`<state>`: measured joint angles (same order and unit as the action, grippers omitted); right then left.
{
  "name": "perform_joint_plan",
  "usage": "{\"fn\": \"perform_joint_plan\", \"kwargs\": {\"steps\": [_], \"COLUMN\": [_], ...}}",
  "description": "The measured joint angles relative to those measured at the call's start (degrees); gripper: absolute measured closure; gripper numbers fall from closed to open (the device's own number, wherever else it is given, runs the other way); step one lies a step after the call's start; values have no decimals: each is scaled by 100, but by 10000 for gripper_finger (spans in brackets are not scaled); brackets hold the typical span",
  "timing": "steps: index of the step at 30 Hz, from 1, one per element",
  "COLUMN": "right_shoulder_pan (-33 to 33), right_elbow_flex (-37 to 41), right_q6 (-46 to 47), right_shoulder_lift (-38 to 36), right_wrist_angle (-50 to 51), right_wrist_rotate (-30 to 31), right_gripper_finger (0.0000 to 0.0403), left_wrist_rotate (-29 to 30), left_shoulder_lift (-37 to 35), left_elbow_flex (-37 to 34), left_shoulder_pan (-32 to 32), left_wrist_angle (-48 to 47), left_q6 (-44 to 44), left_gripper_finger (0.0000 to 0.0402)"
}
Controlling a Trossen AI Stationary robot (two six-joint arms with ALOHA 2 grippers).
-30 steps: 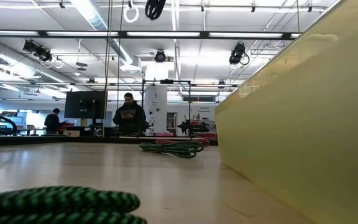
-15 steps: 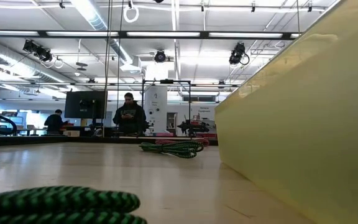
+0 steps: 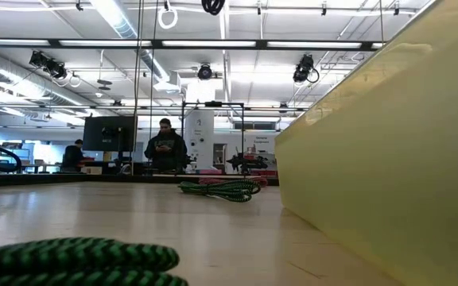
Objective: Pick & Place USB Port
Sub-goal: Put the blue pattern charger cable into the blue bin
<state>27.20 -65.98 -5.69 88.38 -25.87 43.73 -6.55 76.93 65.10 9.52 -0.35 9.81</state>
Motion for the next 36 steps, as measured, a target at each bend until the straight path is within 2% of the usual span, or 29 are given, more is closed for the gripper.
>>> {"fn": "perform_joint_plan", "kwargs": {"steps": [5,9,11,19,23,28,30,34,36], "right_shoulder_pan": [40,270,447,1323,1767,2278,2429,2661,2704], "right_elbow_flex": [0,2,2,2,0,0,0,0,0], "right_q6": [59,388,873,4814,6967,9413,10324,11779,12168], "right_shoulder_lift": [-103,-326,-459,-1024,-1278,-1311,-1308,-1298,-1298], "right_wrist_angle": [296,794,1346,4432,5973,7844,8565,9740,10001], "right_wrist_rotate": [294,786,1014,1035,615,204,-138,-741,-901], "right_gripper_finger": [378,378,379,379,379,379,379,379,379], "left_wrist_rotate": [73,46,222,895,1012,1056,1062,1193,1255], "left_shoulder_lift": [-10,-224,-411,-933,-1035,-1035,-1033,-1022,-1022], "left_elbow_flex": [0,0,0,0,-2,-2,-2,-2,-2], "left_shoulder_pan": [-1,11,13,6,32,229,342,594,715], "left_wrist_angle": [-168,-826,-1377,-3213,-3749,-3980,-3974,-3981,-3982], "left_q6": [-25,-45,-170,-787,-1110,-1399,-1481,-1549,-1571], "left_gripper_finger": [284,276,276,285,287,287,287,287,287]}}
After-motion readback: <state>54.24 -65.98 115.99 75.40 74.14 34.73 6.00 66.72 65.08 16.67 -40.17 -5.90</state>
